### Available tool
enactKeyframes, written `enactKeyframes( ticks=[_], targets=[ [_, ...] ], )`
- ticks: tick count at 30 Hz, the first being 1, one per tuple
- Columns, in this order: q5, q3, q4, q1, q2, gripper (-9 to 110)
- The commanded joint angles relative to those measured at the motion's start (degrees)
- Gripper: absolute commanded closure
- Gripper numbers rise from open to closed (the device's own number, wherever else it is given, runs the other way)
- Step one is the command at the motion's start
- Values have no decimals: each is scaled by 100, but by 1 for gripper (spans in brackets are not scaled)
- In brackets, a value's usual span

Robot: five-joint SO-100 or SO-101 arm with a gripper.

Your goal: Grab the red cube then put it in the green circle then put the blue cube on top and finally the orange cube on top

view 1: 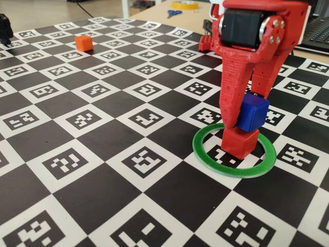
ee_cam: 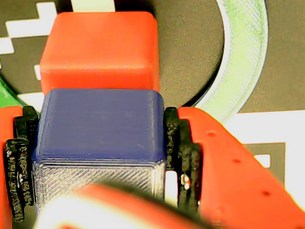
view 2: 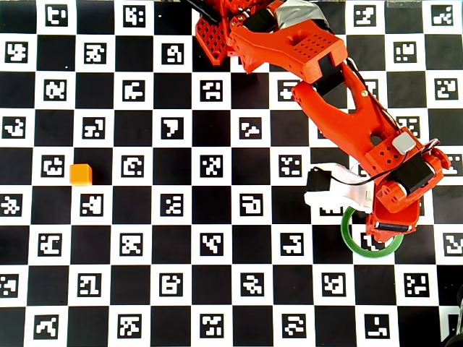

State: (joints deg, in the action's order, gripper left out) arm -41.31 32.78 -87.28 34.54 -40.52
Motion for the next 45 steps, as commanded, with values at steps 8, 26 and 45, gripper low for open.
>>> enactKeyframes(
  ticks=[8, 26, 45],
  targets=[
    [9, -202, 141, -26, -220, 90],
    [-18, 18, 185, -18, -237, 86],
    [-70, 97, 176, 9, -255, 71]
  ],
)
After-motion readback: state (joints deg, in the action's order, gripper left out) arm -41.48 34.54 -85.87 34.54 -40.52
